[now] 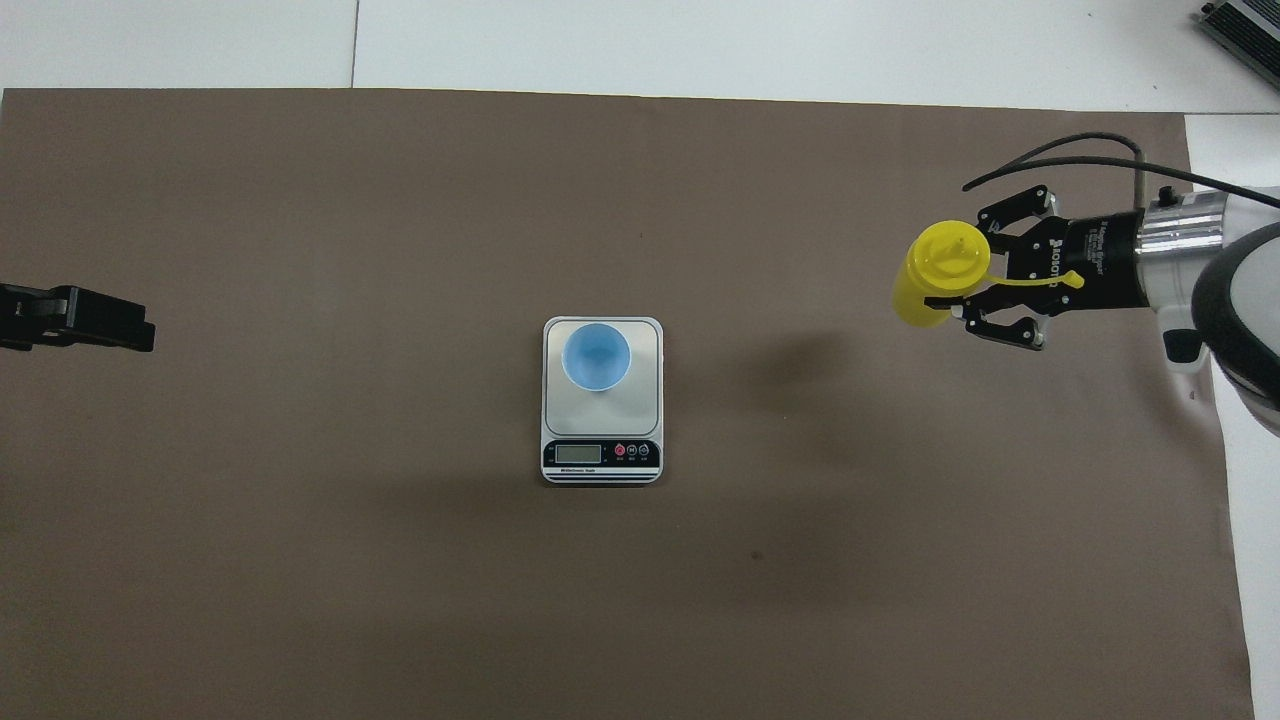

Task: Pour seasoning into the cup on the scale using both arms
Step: 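Carry the bottle back to its spot with the right gripper, then lower the bottle onto the table and open the right gripper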

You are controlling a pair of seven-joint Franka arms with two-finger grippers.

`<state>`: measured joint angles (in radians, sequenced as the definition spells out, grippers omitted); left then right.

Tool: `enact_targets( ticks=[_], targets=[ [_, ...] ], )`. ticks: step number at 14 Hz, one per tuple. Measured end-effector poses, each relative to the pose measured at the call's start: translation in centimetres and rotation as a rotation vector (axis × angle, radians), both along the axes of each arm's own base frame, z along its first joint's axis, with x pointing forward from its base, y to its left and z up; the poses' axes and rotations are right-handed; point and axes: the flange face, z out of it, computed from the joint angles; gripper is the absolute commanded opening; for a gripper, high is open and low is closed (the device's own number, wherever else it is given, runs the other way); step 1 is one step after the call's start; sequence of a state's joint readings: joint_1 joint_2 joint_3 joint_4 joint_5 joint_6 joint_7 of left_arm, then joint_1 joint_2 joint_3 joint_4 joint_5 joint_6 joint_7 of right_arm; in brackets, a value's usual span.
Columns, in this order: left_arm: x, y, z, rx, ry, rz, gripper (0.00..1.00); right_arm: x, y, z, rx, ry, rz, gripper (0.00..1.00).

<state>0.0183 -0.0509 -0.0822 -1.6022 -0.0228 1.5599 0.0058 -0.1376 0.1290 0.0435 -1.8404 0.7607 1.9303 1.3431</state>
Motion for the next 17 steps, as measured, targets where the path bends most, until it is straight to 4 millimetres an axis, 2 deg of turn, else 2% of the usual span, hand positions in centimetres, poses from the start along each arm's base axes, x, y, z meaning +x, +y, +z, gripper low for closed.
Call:
enact_targets(
  ticks=[3,6,12,15,16,17],
  targets=[
    [0.0,0.0,0.0,0.0,0.0,0.0,1.0,-1.6,-3.6,-3.3,0.039,0.011,0.033,0.0],
    [0.0,0.0,0.0,0.0,0.0,0.0,1.0,-2.9,-5.9,-6.5,0.101,0.015,0.051,0.0],
    [0.0,0.0,0.0,0.0,0.0,0.0,1.0,-3.5,-8.1,-12.4,0.159,0.074,0.089,0.0],
    [0.0,0.0,0.0,0.0,0.0,0.0,1.0,-3.7,-8.9,-14.3,0.201,0.074,0.107,0.0],
    [0.0,0.0,0.0,0.0,0.0,0.0,1.0,-3.7,-8.9,-14.4,0.211,0.074,0.113,0.15],
    [0.0,0.0,0.0,0.0,0.0,0.0,1.0,-3.7,-8.9,-14.4,0.214,0.074,0.116,0.45]
  ],
)
